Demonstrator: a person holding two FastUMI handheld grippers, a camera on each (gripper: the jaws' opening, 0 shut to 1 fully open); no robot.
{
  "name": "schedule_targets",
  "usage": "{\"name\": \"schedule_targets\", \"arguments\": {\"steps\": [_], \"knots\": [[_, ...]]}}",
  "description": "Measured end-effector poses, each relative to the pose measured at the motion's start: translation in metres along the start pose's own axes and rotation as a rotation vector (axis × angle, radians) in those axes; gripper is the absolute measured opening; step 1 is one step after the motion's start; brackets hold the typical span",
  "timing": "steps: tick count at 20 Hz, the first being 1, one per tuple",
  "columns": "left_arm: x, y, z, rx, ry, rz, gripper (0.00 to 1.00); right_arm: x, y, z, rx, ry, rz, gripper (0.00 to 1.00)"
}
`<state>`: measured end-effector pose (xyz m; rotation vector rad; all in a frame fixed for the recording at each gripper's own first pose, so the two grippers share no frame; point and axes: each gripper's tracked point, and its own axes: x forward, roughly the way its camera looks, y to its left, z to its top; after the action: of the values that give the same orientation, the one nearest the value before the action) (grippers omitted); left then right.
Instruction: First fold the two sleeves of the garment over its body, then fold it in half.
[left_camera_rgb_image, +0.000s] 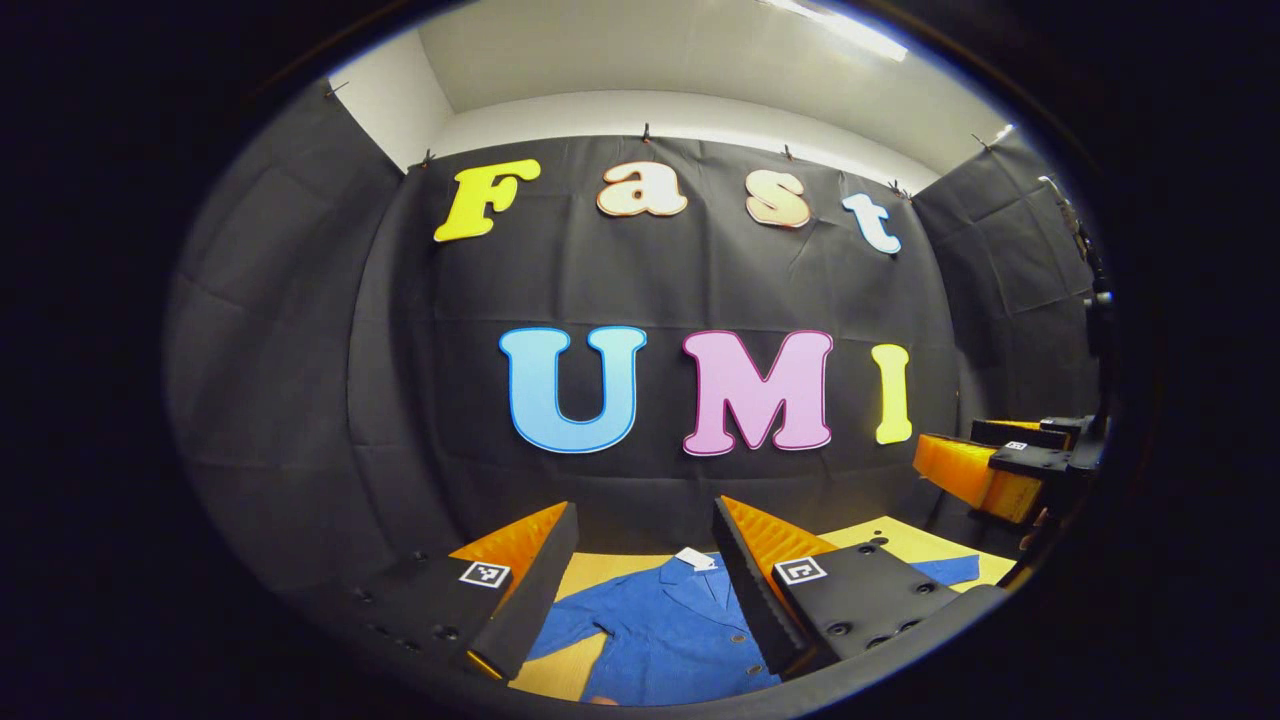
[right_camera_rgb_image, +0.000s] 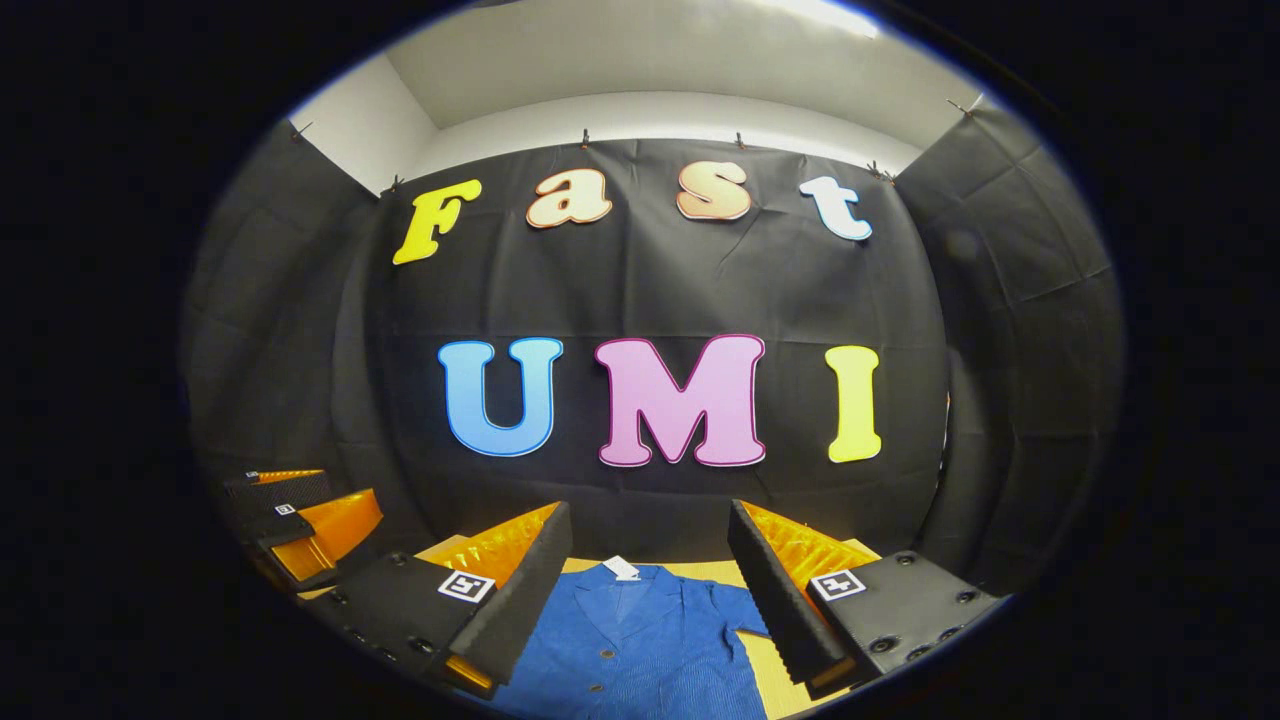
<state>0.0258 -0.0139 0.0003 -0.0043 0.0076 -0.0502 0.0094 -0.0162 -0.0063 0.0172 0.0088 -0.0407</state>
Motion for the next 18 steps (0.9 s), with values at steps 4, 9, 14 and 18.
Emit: {"name": "schedule_targets", "arguments": {"steps": [4,9,14,18], "knots": [[0.0003,-0.0040,0.0004,-0.005,-0.002,-0.012,0.78,-0.0023,-0.0034,-0.0007,0.006,0.000,-0.011,0.99],[-0.0036,-0.0017,0.0006,-0.003,0.000,-0.011,0.78,-0.0023,0.0015,-0.0043,0.003,0.011,0.000,0.99],[-0.0061,-0.0028,-0.0031,-0.015,0.014,-0.016,0.78,-0.0039,0.0053,-0.0032,0.000,0.011,0.010,0.99],[-0.0057,-0.0047,-0.0029,-0.010,0.016,-0.023,0.78,-0.0047,0.0013,-0.0054,0.007,0.018,0.001,0.99]]}}
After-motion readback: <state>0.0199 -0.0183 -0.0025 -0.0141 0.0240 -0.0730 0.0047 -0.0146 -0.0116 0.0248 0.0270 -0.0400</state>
